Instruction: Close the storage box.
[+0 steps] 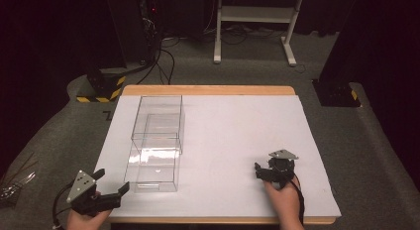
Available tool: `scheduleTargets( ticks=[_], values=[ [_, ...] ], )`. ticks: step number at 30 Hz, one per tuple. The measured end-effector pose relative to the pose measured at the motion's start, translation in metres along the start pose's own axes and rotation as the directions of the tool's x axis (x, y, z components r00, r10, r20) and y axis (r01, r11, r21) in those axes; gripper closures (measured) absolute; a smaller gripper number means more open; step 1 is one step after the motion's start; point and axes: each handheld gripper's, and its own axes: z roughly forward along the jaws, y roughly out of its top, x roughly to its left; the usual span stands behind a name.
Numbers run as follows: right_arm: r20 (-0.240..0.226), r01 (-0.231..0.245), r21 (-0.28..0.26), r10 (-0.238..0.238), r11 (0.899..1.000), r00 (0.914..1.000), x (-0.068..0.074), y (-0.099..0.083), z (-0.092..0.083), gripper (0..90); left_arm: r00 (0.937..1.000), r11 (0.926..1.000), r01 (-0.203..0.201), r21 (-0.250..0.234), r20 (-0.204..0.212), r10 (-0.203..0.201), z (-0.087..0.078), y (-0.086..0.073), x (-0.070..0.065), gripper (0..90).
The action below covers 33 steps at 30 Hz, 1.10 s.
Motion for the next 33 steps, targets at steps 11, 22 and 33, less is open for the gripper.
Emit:
scheduleTargets(
  ticks=[11,22,33],
  values=[
    [0.0,0.0,0.0,0.0,1.0,1.0,0.0,0.0,0.0,13.8,0.9997,0.9994,-0.006,0.034,0.025,0.005,0.01,-0.007,-0.004,0.8],
    [-0.001,0.002,-0.001,-0.002,1.0,1.0,0.0,0.0,0.0,13.9,0.9977,0.9988,0.016,0.046,0.065,-0.019,0.019,-0.012,-0.006,1.1],
    [-0.001,0.002,-0.002,-0.002,1.0,1.0,0.0,0.0,0.0,14.4,0.9979,0.9984,-0.011,0.055,0.064,0.008,0.026,-0.011,-0.012,3.2]
  ],
)
